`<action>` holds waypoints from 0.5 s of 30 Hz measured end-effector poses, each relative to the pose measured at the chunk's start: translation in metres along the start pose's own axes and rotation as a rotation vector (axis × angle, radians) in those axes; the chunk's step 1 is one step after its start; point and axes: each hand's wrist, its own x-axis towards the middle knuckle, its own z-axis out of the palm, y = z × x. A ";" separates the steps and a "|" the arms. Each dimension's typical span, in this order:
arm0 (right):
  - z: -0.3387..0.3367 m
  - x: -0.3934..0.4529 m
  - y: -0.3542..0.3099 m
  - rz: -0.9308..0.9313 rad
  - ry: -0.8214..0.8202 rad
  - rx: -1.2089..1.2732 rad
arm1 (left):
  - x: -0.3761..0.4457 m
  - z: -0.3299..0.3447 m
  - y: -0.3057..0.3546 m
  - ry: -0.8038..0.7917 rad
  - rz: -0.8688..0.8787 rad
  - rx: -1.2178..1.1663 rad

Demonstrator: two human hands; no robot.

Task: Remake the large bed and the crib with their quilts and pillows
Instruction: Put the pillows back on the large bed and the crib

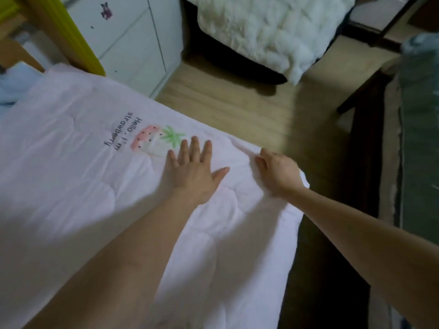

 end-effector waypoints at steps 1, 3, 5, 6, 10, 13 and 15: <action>0.002 -0.002 0.009 -0.021 0.036 0.015 | -0.003 0.005 0.009 0.012 0.034 0.021; 0.008 0.001 0.021 0.027 0.077 0.025 | -0.005 0.015 0.021 0.022 0.070 0.073; 0.021 0.002 0.022 0.144 0.128 0.067 | -0.003 0.023 0.022 0.034 0.049 0.093; 0.026 -0.002 0.019 0.205 0.209 0.128 | -0.001 0.027 0.022 0.079 0.040 0.105; 0.023 -0.060 0.021 -0.005 0.161 0.158 | -0.017 0.033 0.025 0.175 0.197 0.174; 0.021 -0.080 0.046 0.154 -0.225 0.160 | -0.021 0.014 0.032 -0.080 0.100 0.182; -0.011 -0.084 0.058 0.523 -0.302 0.279 | -0.028 -0.023 0.059 -0.172 0.084 0.224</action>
